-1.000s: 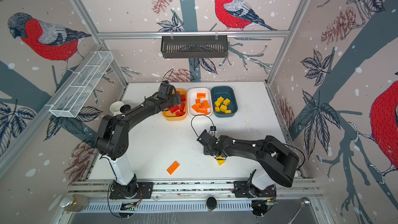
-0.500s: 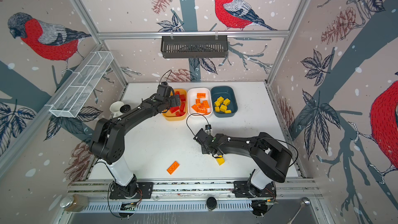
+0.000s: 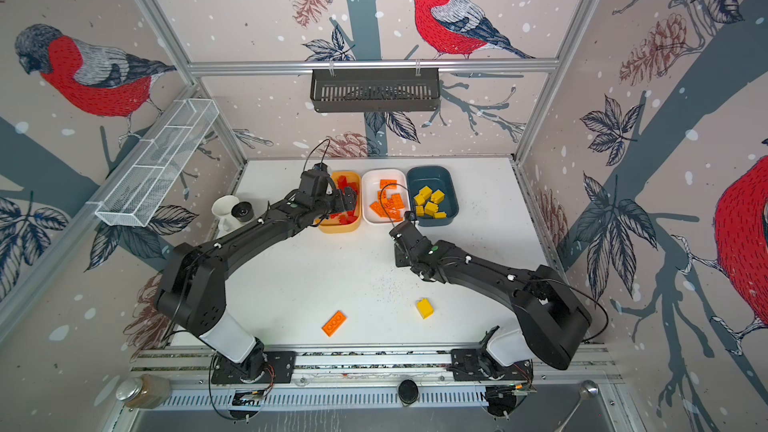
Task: Sort the legos into containers by color
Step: 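Carry the yellow brick with the right gripper and release it into the teal tub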
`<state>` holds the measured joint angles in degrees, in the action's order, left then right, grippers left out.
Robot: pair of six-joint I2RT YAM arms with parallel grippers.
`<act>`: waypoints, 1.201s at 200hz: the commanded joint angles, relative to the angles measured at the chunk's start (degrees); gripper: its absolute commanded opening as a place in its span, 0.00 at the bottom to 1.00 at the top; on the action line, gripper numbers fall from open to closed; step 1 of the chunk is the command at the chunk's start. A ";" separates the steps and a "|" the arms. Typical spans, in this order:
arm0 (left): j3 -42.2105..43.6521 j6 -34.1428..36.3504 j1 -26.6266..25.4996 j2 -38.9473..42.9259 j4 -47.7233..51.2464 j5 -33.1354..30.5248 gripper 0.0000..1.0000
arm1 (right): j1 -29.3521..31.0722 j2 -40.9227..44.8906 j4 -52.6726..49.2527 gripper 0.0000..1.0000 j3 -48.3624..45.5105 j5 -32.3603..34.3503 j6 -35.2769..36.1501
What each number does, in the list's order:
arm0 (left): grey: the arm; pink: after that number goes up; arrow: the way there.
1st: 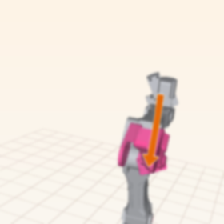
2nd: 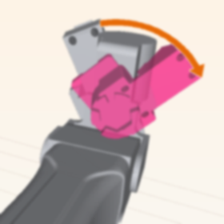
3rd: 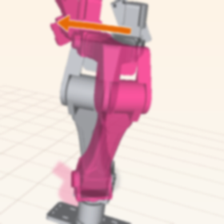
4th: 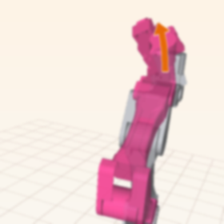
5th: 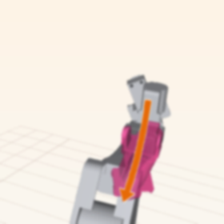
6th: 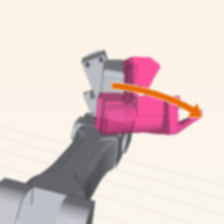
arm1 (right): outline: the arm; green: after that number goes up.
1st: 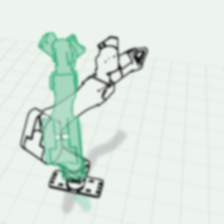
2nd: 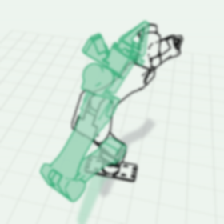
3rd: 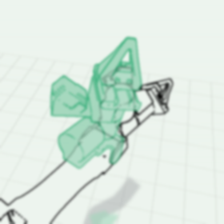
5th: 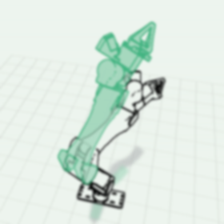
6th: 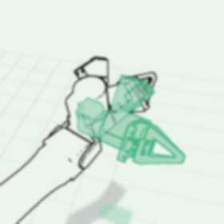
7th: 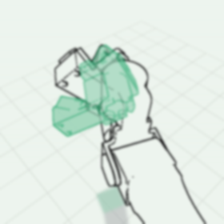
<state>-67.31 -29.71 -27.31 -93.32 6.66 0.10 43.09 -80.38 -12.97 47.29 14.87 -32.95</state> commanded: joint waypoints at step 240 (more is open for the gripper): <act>12.77 7.67 -8.26 10.96 -6.65 18.57 0.97 | -25.78 -40.24 -5.23 0.69 52.01 -0.16 15.66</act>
<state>-54.87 -22.55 -35.53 -82.83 0.60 19.31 17.02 -123.63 -16.21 101.41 12.93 -17.85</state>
